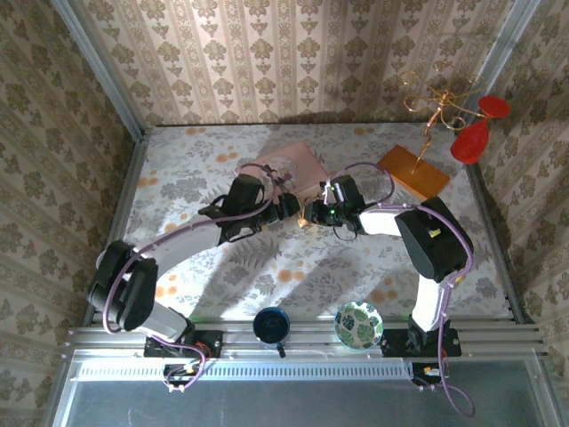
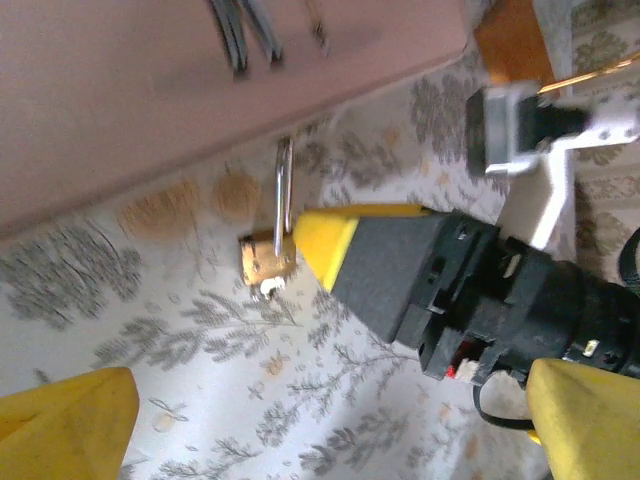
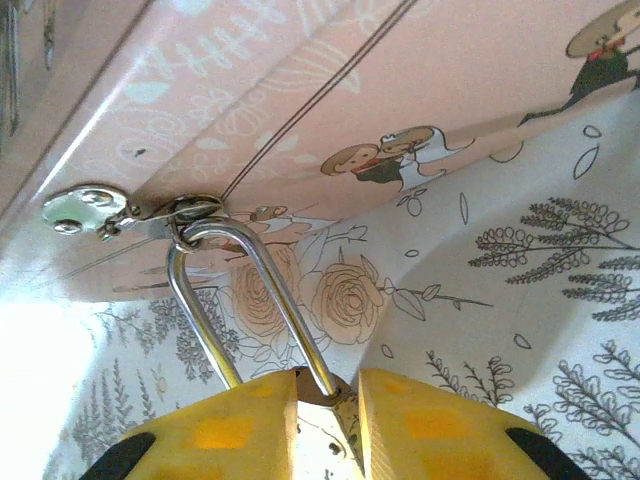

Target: Unlock the padlock with the key

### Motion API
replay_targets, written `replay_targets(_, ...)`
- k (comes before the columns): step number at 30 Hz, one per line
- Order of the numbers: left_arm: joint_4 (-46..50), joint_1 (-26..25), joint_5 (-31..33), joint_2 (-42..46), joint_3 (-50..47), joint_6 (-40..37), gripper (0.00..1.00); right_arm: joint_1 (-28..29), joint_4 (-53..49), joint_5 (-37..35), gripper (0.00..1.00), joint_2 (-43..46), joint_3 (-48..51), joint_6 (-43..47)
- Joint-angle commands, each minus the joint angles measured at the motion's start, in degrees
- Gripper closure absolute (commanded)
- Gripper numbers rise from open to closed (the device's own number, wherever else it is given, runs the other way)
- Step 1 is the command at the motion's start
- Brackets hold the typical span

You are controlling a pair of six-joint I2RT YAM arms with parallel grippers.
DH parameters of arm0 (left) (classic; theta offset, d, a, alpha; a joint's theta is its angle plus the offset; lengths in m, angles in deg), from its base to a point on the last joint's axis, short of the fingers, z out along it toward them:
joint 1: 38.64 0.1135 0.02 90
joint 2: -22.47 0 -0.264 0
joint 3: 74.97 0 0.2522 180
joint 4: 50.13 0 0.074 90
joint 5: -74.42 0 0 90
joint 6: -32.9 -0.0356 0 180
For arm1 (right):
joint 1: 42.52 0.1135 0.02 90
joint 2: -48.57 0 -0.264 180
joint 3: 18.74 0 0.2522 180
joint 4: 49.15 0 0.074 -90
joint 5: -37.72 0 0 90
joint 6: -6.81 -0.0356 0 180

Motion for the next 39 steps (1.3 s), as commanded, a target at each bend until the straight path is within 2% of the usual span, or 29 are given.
replay_targets(1, 12.0, 1.7, 9.8, 1.4, 3.4, -10.3, 0.0, 0.1, -3.6, -2.0, 0.77, 0.7, -2.6, 4.6)
replay_targets(8, 15.0, 6.8, 14.0, -0.8, 6.1, -16.6, 0.0, 0.1, -5.6, -1.9, 0.77, -1.4, -6.3, 6.6)
replay_targets(16, 15.4, 8.5, 20.9, -6.9, 9.4, -19.5, 0.0, 0.2, -6.8, -1.3, 0.76, -2.3, -7.8, 6.7)
replay_targets(26, 17.6, 9.3, 20.7, -14.4, 14.5, -19.6, 0.0, 0.8, -8.0, -1.1, 0.72, -2.6, -8.0, 7.5)
replay_targets(39, 18.7, 9.7, 19.7, -14.8, 14.4, -19.3, 0.0, 1.0, -10.2, -1.4, 0.72, -5.1, -10.5, 8.9)
